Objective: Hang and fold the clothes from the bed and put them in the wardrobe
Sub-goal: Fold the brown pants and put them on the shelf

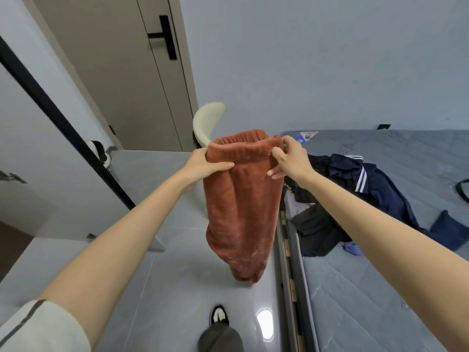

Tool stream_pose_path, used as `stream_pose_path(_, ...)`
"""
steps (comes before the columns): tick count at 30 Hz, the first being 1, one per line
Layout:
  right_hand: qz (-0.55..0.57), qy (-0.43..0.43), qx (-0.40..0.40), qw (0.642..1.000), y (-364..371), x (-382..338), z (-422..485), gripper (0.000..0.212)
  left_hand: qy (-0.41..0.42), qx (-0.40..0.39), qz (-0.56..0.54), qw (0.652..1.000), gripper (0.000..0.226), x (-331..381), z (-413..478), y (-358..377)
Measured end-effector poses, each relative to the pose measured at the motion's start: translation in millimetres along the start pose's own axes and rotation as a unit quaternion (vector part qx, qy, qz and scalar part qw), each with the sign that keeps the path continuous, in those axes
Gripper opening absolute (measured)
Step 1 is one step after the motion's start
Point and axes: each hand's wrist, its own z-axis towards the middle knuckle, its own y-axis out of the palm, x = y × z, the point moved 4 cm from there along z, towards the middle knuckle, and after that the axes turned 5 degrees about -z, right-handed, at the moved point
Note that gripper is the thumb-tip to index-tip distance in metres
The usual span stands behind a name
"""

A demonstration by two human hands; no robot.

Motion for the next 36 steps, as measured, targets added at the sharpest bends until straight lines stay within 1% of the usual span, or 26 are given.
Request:
stream_pose_path(3,0.009,-0.001,0.027,1.0,3,-3,45,0.004,0.013,-0.025,0.008,1.0,0.036,8,52,-10)
stream_pose_path(6,0.034,-0.008,0.066,0.997,3,-12,96,0.006,0.049,-0.027,0.019,0.998,0.032,24,109,-21)
stream_pose_path(9,0.043,-0.013,0.105,0.993,-1,-26,148,0.006,0.104,-0.025,0.025,0.994,0.029,45,166,-29)
stream_pose_path(12,0.06,-0.015,0.133,0.989,-8,-41,191,0.009,0.12,-0.028,0.034,0.992,0.022,65,218,-35)
stream_pose_path(13,0.065,-0.017,0.141,0.988,-10,-45,204,0.008,0.125,-0.03,0.046,0.991,0.026,71,236,-37)
stream_pose_path(16,0.081,-0.023,0.153,0.985,-17,-54,242,0.008,0.151,-0.024,0.112,0.982,0.051,88,284,-39)
stream_pose_path(19,0.077,-0.025,0.155,0.985,-23,-54,285,0.007,0.181,0.01,0.159,0.971,0.057,101,329,-41)
stream_pose_path(21,0.073,-0.026,0.159,0.984,-27,-50,315,0.005,0.19,0.035,0.196,0.961,0.057,105,360,-41)
stream_pose_path(23,0.07,-0.026,0.165,0.984,-30,-44,348,0.01,0.179,0.051,0.203,0.962,0.052,106,393,-38)
stream_pose_path(25,0.07,-0.03,0.163,0.984,-34,-37,385,0.017,0.153,0.051,0.162,0.974,0.046,102,431,-33)
stream_pose_path(26,0.072,-0.034,0.159,0.984,-36,-33,405,0.02,0.145,0.052,0.146,0.977,0.045,100,450,-31)
stream_pose_path(28,0.074,-0.039,0.148,0.985,-41,-24,447,0.022,0.136,0.056,0.126,0.981,0.051,96,490,-26)
stream_pose_path(30,0.071,-0.039,0.134,0.988,-46,-13,490,0.021,0.122,0.058,0.099,0.986,0.06,93,529,-20)
stream_pose_path(31,0.07,-0.039,0.127,0.989,-49,-9,511,0.02,0.114,0.061,0.085,0.988,0.061,92,548,-18)
stream_pose_path(36,0.067,-0.028,0.079,0.994,-59,15,608,0.012,0.081,0.078,0.04,0.993,0.048,86,627,-9)
